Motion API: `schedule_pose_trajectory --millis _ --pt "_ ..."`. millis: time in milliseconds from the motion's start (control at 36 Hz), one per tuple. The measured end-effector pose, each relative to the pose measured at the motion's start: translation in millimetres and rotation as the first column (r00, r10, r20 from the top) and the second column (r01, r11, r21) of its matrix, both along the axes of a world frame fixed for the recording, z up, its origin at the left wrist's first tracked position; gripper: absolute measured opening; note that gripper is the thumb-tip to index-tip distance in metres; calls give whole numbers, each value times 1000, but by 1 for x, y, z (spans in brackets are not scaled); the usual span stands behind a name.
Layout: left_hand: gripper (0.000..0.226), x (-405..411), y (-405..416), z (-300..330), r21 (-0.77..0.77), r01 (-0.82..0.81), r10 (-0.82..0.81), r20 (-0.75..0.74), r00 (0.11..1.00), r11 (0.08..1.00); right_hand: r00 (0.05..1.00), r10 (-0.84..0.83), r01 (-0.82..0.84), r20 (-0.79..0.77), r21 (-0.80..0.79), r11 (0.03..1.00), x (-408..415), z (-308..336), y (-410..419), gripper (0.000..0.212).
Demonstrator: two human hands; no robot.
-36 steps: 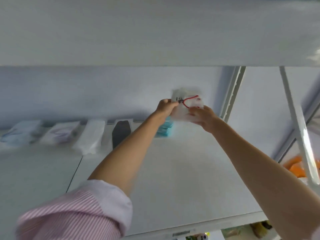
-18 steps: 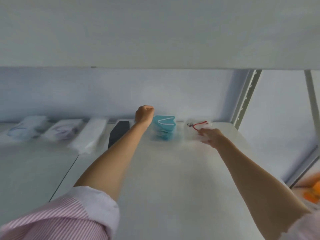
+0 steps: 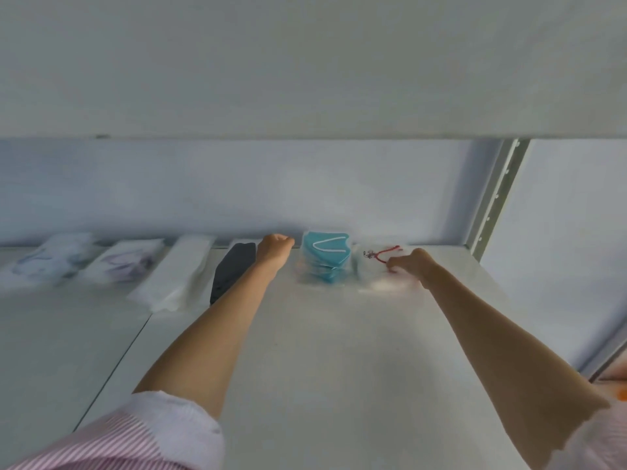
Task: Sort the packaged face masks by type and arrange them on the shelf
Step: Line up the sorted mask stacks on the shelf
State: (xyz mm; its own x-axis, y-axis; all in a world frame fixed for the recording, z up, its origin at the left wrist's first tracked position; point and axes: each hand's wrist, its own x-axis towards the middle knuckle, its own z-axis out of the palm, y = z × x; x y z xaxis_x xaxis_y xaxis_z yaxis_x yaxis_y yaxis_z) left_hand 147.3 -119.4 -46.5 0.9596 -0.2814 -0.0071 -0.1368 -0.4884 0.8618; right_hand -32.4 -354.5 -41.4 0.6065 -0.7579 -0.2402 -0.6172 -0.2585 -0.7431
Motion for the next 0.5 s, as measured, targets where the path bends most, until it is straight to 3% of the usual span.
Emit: schedule_pose_trajectory --millis 56,111,194,278,389,500 --pt "10 2 -1 1 2 -1 1 -9 1000 1000 1000 -19 19 -2 -50 999 0 5 -4 73" --pt "11 4 -1 3 11 1 -1 -21 1000 1000 999 -41 38 -14 -150 988 -1 15 -2 80" --pt "17 6 -1 4 -28 -18 16 -80 997 999 995 -53 80 87 -344 935 1 32 13 64" --pt "23 0 -1 8 -89 -25 9 -172 985 996 976 46 43 211 -397 917 14 42 38 44" --pt "26 -13 -5 10 -166 -6 -47 -310 950 986 973 177 -117 146 -345 931 39 39 75 26" --pt "41 -21 -7 4 -197 12 -95 -416 905 980 979 200 -176 50 -300 938 53 34 98 33"
